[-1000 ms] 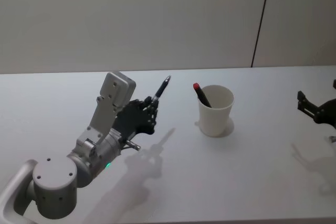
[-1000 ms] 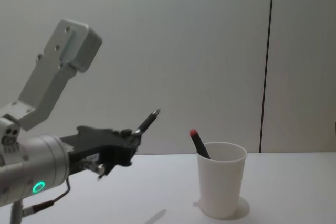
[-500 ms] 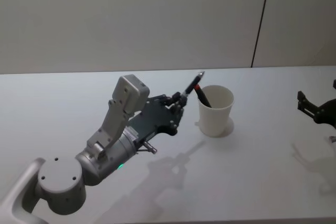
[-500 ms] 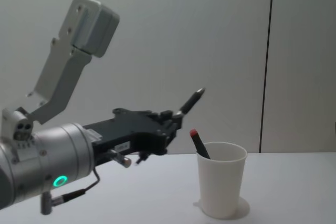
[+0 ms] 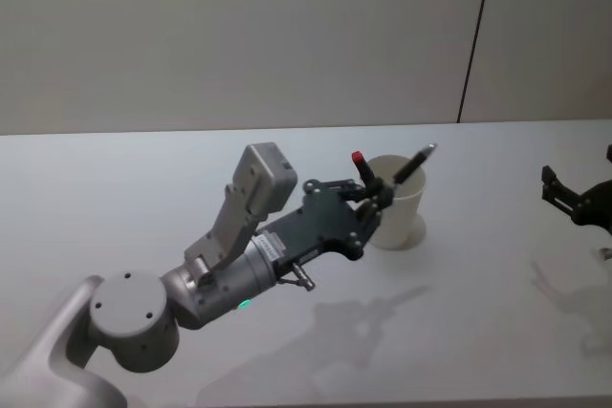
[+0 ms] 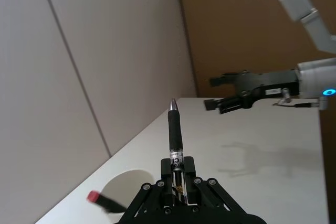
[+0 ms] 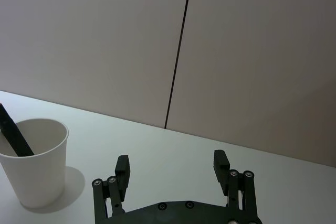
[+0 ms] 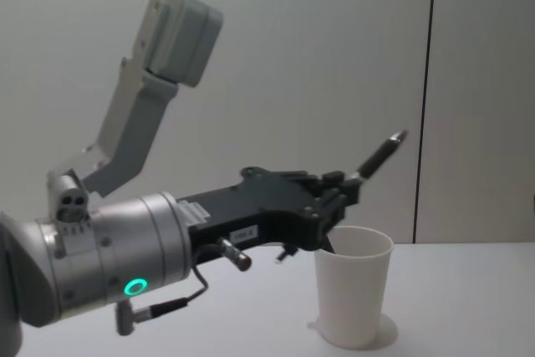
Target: Place the pen into the pen holder.
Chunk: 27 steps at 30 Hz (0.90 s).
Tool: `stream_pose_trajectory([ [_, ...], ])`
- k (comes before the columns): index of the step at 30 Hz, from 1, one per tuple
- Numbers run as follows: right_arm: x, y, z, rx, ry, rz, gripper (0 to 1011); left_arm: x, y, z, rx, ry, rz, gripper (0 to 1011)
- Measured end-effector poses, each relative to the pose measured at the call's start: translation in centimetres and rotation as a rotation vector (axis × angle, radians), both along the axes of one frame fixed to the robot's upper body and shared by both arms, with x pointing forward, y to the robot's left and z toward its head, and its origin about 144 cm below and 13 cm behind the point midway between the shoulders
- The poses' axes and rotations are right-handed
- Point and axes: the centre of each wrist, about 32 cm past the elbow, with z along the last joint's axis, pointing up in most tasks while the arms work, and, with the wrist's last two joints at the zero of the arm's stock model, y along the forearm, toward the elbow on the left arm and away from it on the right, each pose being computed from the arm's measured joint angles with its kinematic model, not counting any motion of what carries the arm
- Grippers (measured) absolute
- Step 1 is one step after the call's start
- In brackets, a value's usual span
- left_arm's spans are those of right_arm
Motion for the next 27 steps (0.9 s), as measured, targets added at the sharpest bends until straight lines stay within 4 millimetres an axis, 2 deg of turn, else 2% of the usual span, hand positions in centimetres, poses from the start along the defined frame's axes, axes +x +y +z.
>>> stream_pose_trajectory([
  [14, 0.0, 0.0, 0.0, 0.000, 0.000, 0.000, 1001, 1.8, -1.6, 0.0, 0.010, 0.012, -0.202, 142],
  [27, 0.0, 0.0, 0.0, 0.000, 0.000, 0.000, 1001, 2.7, -2.6, 0.0, 0.024, 0.026, -0.288, 142],
])
